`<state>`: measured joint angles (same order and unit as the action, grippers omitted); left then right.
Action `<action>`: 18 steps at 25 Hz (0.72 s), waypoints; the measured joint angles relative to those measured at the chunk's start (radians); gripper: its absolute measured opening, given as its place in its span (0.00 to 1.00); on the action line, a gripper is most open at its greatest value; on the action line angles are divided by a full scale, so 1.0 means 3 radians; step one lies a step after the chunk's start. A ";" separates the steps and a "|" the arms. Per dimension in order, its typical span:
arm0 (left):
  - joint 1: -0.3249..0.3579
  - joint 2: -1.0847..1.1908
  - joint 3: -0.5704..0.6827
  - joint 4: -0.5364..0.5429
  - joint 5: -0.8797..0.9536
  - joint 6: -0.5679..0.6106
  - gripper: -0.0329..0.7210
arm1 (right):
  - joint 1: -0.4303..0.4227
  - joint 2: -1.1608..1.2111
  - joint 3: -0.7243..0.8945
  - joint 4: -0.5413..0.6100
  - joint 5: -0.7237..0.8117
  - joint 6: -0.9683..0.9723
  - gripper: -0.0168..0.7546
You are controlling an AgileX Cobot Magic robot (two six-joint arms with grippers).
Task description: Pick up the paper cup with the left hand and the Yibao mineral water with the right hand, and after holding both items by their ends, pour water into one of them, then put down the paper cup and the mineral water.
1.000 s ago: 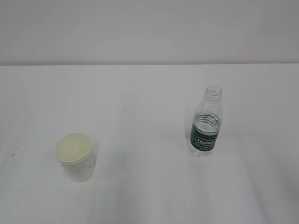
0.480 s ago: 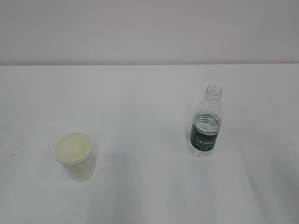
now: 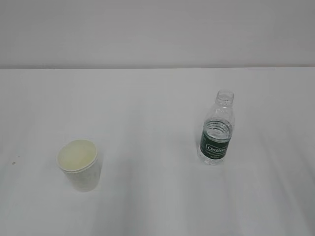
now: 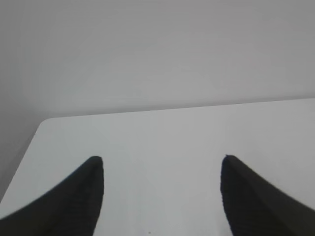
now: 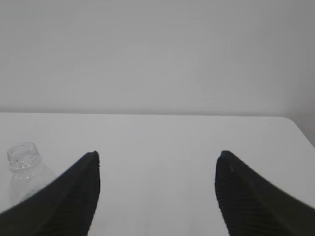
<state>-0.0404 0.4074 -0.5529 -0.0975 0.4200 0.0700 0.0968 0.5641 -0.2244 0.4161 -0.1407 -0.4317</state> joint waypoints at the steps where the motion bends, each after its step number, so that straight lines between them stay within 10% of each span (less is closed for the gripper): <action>1: 0.0000 0.0000 0.0000 0.0000 0.0000 0.0000 0.75 | 0.0000 0.0000 0.0006 -0.0054 -0.0023 0.0066 0.74; 18: 0.0000 0.0000 0.0000 0.0108 -0.0109 0.0000 0.75 | 0.0000 0.0231 0.0639 -0.1840 -0.1231 0.1775 0.74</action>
<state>-0.0404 0.4074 -0.5529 -0.0652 0.3874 0.0700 0.0968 0.6335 -0.0328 -0.1359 -0.5099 0.1008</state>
